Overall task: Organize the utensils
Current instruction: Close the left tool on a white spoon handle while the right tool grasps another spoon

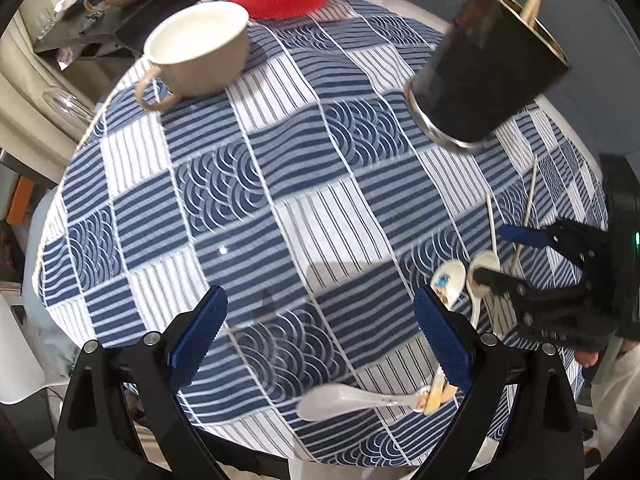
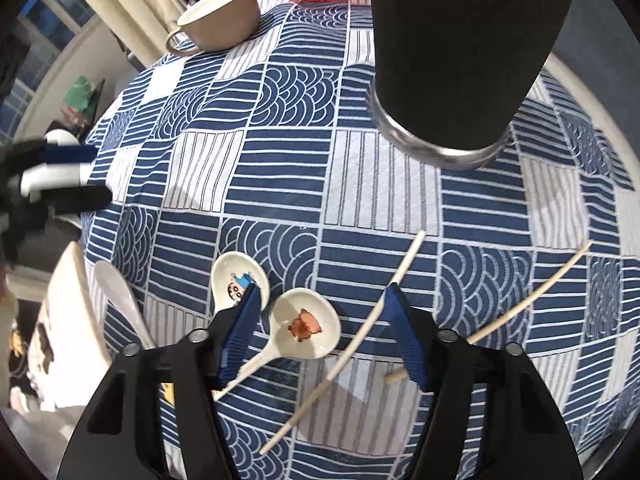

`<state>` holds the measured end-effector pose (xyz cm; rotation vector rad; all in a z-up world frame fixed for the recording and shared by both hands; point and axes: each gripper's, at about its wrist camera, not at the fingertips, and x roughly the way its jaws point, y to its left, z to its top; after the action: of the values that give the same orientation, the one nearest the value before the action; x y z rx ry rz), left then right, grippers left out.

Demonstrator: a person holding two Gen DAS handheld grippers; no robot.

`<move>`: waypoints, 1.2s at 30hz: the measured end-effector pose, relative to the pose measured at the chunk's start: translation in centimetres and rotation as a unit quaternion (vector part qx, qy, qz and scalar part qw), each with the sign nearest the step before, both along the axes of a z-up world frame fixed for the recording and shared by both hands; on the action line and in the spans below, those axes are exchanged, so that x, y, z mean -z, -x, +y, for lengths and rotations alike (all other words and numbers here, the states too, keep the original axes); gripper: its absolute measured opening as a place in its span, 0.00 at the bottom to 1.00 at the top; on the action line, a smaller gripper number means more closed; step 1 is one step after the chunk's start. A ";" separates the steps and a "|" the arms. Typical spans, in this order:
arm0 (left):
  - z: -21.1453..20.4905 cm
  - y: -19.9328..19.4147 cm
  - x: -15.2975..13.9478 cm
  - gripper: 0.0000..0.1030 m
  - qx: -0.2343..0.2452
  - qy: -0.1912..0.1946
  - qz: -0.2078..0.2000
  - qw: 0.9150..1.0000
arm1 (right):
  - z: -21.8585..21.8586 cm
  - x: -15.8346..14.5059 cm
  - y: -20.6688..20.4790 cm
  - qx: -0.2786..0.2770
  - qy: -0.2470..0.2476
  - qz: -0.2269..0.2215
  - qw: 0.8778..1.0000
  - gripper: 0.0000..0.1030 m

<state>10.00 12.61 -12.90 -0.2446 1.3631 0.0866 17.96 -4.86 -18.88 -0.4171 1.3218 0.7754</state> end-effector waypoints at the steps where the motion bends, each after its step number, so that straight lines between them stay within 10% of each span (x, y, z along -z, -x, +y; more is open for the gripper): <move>1: -0.4 0.2 0.2 0.90 0.007 0.002 0.004 1.000 | 0.0 0.3 -0.1 0.002 0.000 0.012 1.000 0.45; 4: -1.7 0.4 0.4 0.90 0.029 -0.009 0.009 1.000 | -0.2 1.2 0.0 0.000 0.008 0.033 0.999 0.09; 21: -9.6 -0.1 2.9 0.87 0.176 0.033 0.037 0.983 | -2.7 -1.7 -0.1 0.075 -0.063 0.036 0.995 0.06; 26: -11.7 -0.4 4.1 0.67 0.206 0.041 0.053 0.976 | -3.0 -2.7 -0.1 0.088 -0.088 0.044 0.991 0.06; 29: -11.7 -0.7 4.7 0.10 0.206 0.066 0.073 0.974 | -3.0 -3.3 0.0 0.097 -0.108 0.055 0.988 0.06; 36: -9.4 -1.5 2.8 0.11 0.192 0.111 0.052 0.974 | -3.0 -5.8 0.1 0.095 -0.125 0.031 0.987 0.06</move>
<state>11.50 3.18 -15.70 -0.1607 1.5033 -0.3823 17.85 -7.82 -13.12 -0.0659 1.2819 0.7864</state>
